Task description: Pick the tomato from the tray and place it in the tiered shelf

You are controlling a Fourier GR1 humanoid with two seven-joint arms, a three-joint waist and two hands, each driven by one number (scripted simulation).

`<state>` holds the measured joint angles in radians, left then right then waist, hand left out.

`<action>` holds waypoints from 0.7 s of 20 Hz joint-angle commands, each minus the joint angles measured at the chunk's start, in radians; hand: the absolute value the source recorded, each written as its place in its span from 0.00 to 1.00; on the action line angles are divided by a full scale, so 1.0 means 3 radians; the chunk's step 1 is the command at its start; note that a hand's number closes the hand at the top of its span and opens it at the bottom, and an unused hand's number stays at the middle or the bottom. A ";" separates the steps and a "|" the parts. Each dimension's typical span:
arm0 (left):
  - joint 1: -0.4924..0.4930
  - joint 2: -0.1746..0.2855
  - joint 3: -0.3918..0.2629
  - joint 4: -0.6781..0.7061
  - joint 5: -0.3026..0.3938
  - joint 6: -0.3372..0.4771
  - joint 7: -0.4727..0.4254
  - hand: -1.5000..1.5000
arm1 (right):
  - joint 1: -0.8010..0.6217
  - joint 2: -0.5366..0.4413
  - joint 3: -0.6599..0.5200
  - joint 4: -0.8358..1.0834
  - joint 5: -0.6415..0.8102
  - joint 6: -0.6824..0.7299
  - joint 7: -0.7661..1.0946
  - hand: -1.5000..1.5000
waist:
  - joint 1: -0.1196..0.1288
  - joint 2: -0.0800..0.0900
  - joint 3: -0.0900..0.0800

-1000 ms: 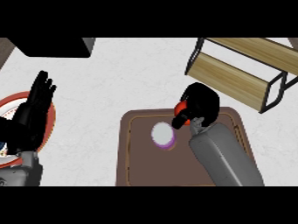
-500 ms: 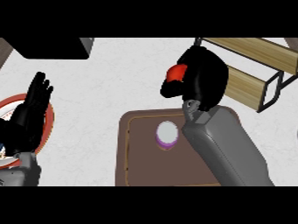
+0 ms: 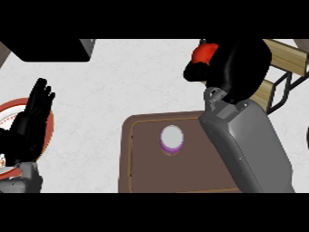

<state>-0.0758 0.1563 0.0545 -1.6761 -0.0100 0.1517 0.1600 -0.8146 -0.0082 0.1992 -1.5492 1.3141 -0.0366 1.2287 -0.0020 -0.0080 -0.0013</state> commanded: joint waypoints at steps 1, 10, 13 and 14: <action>-0.0030 -0.0008 0.0010 -0.0021 0.0015 0.0001 0.0034 0.50 | -0.0062 0.0026 -0.0171 0.0130 0.0197 -0.0022 0.0662 1.00 | 0.0027 0.0023 0.0002; -0.0024 0.0040 0.0118 -0.0062 0.0089 -0.0048 0.0084 0.50 | -0.0021 -0.0035 -0.0867 0.0105 0.0240 -0.0146 0.0024 1.00 | 0.0026 0.0025 0.0004; -0.0080 -0.0017 0.0027 0.0101 -0.0018 -0.0028 -0.0013 0.50 | 0.0256 -0.0039 -0.0954 0.0373 0.0346 -0.0677 -0.0276 1.00 | 0.0026 0.0037 0.0005; 0.0077 -0.0036 0.0018 -0.0058 0.0003 -0.0043 -0.0069 0.50 | 0.0090 -0.0123 -0.1123 0.0460 0.0220 -0.0619 -0.0360 1.00 | 0.0043 0.0033 0.0005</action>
<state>-0.0811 0.1484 0.0625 -1.6718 -0.0085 0.1460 0.1546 -0.7788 -0.0293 -0.0689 -1.4783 1.3913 -0.1103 1.0901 0.0051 0.0011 0.0000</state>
